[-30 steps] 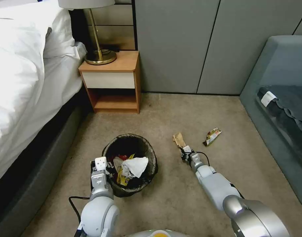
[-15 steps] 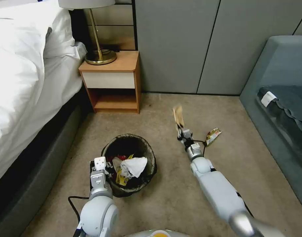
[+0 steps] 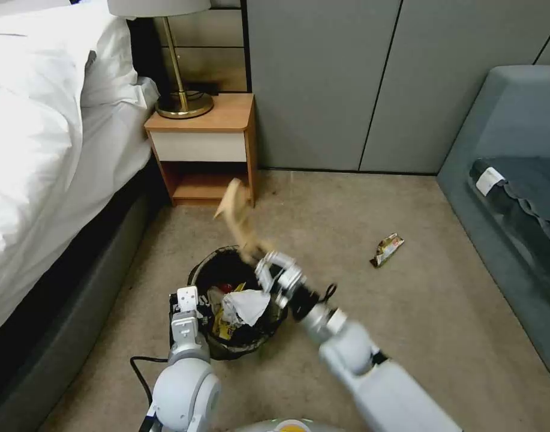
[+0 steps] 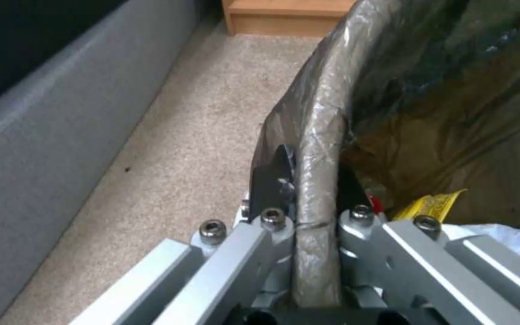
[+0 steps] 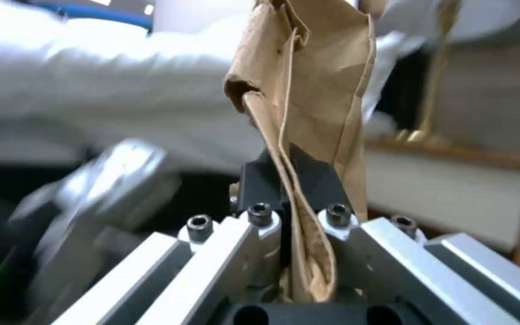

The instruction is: Pick up the trash bin, then pick up the garbage from the floor and place it into the trash bin.

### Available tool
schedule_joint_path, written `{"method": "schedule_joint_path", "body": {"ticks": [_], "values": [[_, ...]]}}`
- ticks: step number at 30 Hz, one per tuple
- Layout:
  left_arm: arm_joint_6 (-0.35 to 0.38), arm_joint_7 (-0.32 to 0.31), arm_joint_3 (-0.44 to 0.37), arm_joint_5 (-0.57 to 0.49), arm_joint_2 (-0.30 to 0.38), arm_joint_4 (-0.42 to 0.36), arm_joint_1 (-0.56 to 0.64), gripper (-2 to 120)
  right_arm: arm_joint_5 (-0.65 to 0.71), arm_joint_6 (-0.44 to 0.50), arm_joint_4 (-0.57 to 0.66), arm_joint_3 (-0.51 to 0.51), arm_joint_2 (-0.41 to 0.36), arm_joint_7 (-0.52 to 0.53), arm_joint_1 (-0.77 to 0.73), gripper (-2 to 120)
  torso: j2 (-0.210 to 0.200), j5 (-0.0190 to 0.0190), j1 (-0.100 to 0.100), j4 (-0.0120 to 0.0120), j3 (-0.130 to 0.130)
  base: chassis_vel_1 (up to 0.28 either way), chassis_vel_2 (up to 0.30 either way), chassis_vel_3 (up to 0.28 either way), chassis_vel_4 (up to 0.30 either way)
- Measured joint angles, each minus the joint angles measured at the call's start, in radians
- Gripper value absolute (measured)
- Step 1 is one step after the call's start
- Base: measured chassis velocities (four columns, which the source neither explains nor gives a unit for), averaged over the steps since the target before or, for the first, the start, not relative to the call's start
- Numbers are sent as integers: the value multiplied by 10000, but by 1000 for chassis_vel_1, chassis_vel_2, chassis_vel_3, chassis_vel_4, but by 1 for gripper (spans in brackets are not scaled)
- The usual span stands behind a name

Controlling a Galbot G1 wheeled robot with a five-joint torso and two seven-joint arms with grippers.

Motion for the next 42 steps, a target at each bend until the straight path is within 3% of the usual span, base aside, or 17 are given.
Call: {"method": "schedule_joint_path", "body": {"ticks": [8, 19, 42], "values": [[3, 24, -25, -52, 19, -88, 32, 1, -71, 182, -1111, -192, 206, 21, 38, 0, 0, 0, 0, 0, 0, 0, 0, 0, 0], [20, 35, 23, -95, 21, -128, 10, 1, -283, 206, -1646, 137, 248, 268, 9, 3, 0, 2, 1, -1, 1, 0, 0, 0, 0], [72, 39, 37, -83, 70, -357, 104, 0, -300, 70, -1289, 151, 3, 368, 5, 88, -1, 2, 2, 0, 1, 0, 0, 0, 0]]}}
